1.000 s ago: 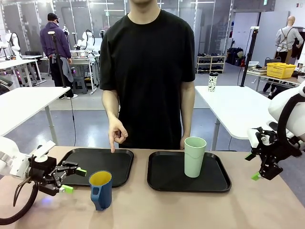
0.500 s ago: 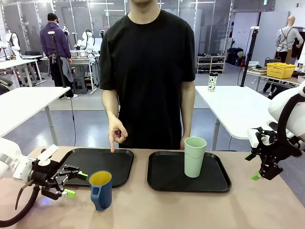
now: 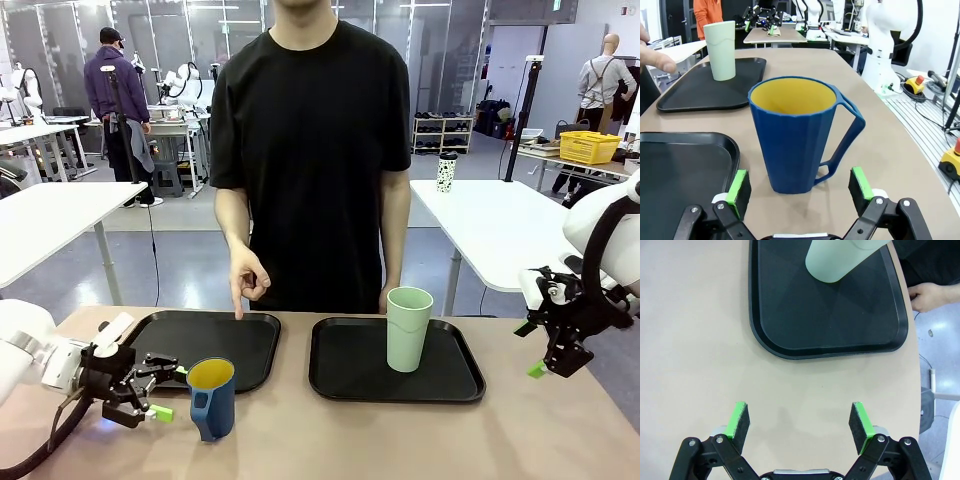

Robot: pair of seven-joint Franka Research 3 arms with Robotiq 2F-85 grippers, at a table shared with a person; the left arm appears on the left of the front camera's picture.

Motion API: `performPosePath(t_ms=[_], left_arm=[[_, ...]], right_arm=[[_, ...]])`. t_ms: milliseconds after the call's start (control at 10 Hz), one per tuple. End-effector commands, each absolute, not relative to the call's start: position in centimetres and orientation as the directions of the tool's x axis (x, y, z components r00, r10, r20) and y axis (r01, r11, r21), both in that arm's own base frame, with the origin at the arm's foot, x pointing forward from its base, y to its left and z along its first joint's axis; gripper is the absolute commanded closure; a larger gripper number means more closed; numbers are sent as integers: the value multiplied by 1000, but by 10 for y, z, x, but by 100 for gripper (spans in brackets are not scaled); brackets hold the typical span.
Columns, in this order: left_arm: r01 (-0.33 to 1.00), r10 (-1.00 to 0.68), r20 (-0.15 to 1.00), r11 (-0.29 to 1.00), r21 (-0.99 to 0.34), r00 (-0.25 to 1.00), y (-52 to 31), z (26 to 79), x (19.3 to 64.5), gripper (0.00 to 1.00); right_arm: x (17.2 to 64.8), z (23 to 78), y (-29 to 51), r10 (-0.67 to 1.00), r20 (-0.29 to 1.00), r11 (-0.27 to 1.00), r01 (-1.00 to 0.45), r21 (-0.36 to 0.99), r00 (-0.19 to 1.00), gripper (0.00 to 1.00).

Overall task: Sort and store the cups by type.
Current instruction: Pick up the Handle plastic cup and place it into the empty Flat Tray.

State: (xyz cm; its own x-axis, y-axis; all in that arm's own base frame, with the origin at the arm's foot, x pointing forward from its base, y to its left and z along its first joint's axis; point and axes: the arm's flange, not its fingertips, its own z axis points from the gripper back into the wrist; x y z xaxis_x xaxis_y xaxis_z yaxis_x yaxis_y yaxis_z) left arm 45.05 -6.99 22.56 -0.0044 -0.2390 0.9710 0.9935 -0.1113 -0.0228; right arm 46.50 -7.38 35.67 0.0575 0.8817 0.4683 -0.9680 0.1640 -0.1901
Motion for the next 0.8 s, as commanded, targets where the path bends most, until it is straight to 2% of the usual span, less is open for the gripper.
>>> performPosePath(t_ms=[0,700], left_arm=[[997,-246,969,-67,24,-40,-84,217,447,0],[996,-237,971,-87,21,-41,-109,210,444,0]], right_arm=[[469,357,-73,871,487,179,-966,-186,67,0],[469,357,-73,871,487,179,-966,-186,67,0]])
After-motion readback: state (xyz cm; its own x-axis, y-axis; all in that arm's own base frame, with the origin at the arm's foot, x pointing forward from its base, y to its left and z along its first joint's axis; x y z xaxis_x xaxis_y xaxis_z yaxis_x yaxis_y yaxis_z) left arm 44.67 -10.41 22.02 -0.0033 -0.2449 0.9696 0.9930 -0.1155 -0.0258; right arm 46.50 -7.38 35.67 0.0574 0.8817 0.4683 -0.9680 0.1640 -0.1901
